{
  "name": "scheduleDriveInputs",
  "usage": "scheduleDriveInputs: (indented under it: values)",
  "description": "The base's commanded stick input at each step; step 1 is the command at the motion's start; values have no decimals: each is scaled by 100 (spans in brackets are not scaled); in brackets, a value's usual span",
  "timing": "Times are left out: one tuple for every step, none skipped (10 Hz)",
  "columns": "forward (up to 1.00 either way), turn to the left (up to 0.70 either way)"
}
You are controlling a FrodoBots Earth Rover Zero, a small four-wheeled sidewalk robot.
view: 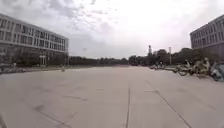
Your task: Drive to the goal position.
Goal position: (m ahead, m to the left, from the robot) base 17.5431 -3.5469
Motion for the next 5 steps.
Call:
scheduleDriveInputs:
  values:
    - [70, 0]
    - [70, 0]
    - [70, 0]
    - [70, 0]
    - [70, 0]
